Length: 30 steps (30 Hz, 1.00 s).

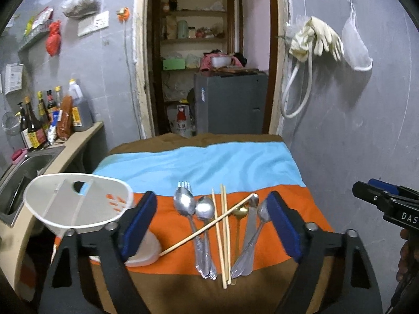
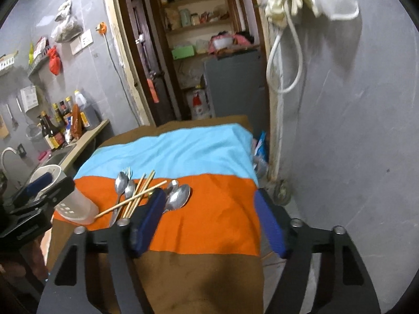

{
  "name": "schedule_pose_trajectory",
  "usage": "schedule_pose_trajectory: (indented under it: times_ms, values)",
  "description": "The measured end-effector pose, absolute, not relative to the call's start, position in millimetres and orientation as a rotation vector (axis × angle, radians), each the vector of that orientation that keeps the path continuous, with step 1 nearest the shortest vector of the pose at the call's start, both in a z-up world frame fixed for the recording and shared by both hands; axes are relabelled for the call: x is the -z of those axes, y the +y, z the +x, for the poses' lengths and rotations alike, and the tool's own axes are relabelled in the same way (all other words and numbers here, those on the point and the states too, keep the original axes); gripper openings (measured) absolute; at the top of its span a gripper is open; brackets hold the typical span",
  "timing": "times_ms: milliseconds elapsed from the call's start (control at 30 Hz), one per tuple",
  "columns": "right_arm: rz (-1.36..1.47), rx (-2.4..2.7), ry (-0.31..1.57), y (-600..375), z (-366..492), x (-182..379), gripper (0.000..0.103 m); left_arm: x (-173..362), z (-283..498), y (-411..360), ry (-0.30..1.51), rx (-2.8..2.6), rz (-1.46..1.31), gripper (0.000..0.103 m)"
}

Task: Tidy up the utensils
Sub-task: 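Move the left tool down toward the pile of utensils, then close the left tool on a wooden chopstick in the pile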

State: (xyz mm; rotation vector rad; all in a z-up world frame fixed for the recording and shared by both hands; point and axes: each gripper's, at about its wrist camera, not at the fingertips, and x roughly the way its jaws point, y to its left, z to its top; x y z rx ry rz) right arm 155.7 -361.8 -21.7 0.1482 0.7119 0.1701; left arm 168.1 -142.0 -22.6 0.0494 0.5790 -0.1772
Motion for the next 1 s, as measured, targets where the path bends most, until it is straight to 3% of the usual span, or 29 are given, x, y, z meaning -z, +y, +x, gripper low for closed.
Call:
schedule_pose_trajectory:
  times_ms: [200, 300, 633, 1000]
  values:
    - [0.183, -0.253, 0.780, -363.6, 175.7, 49.4, 0.042, 57.6, 200.1, -159.1, 0.672, 0.199, 0.120, 0.045]
    - [0.190, -0.298, 0.815, -358.9, 189.6, 60.6, 0.039, 73.6, 217.5, -164.1, 0.715, 0.213, 0.141, 0.032]
    - [0.196, -0.394, 0.922, -346.3, 239.4, 89.6, 0.032, 102.7, 267.6, -173.9, 0.797, 0.319, 0.197, 0.021]
    - [0.207, -0.444, 0.968, -343.7, 268.4, 103.9, 0.026, 121.1, 291.6, -185.0, 0.867, 0.444, 0.289, 0.021]
